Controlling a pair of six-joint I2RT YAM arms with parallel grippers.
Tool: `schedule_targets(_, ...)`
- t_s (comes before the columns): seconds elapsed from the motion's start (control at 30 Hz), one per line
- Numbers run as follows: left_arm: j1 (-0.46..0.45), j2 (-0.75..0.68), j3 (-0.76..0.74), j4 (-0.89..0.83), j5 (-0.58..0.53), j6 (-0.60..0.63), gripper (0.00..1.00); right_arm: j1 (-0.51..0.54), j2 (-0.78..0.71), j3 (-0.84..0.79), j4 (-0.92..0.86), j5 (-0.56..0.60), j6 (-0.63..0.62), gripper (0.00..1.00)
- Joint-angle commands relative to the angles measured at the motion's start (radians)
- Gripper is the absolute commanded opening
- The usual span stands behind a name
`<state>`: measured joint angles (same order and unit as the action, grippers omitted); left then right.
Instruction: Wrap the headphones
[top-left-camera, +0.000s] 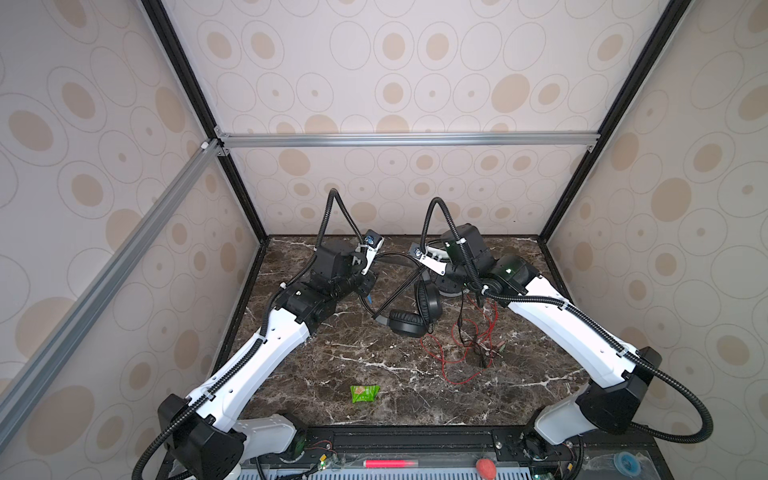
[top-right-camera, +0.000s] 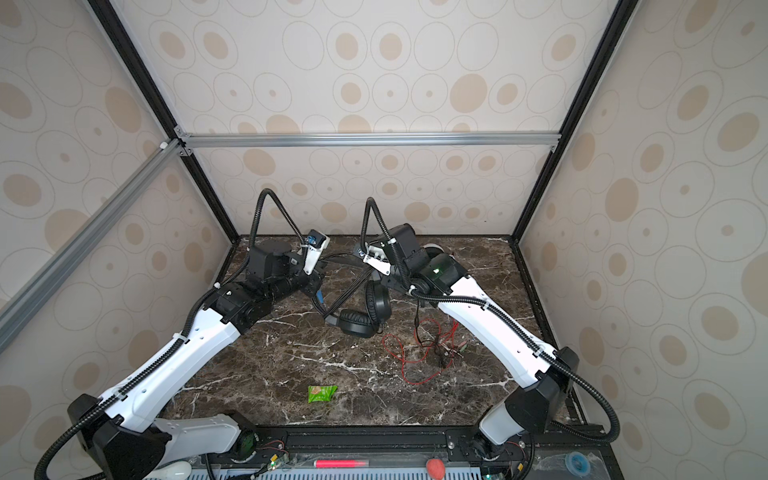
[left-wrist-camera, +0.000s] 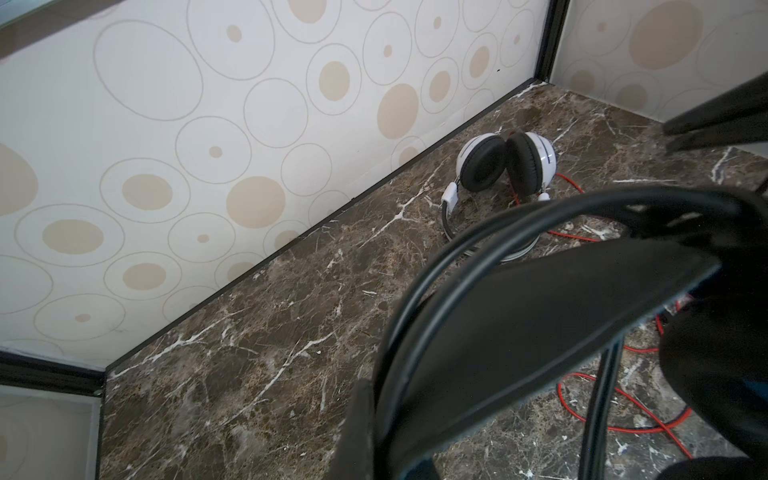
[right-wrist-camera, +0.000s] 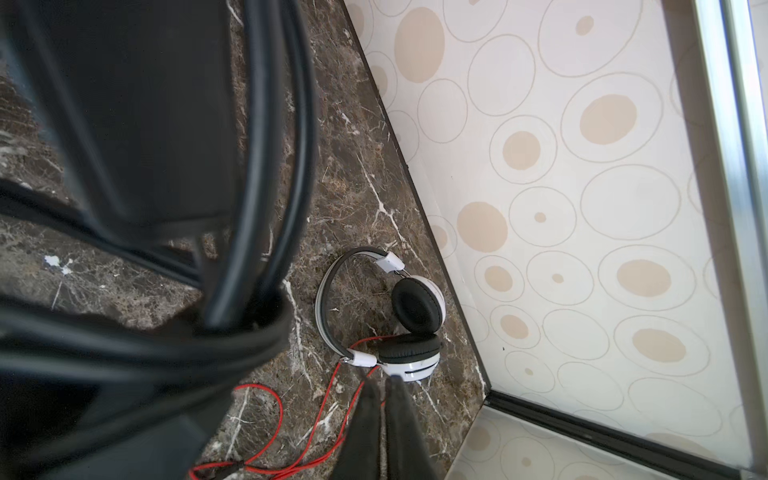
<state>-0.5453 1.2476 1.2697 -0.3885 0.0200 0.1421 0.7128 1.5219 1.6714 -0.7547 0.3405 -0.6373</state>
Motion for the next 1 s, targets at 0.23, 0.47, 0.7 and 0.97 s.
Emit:
schedule_targets(0.23,0.001,-0.03,0.1,-0.027,0.134,-0.065,0.0,-0.11,-0.001,-0.028,0.074,-0.145,0.208,0.1)
schedule_targets(0.47,0.001,-0.024,0.183,-0.019,0.172,-0.104,0.0,-0.141,-0.016,-0.058,0.126,-0.257,0.284,0.15)
schedule_targets(0.7,0.001,-0.008,0.29,0.009,0.226,-0.15,0.0,-0.169,-0.051,-0.137,0.205,-0.322,0.385,0.15)
schedule_targets(0.97,0.002,0.024,0.381,0.021,0.253,-0.186,0.0,-0.198,-0.128,-0.245,0.365,-0.47,0.516,0.21)
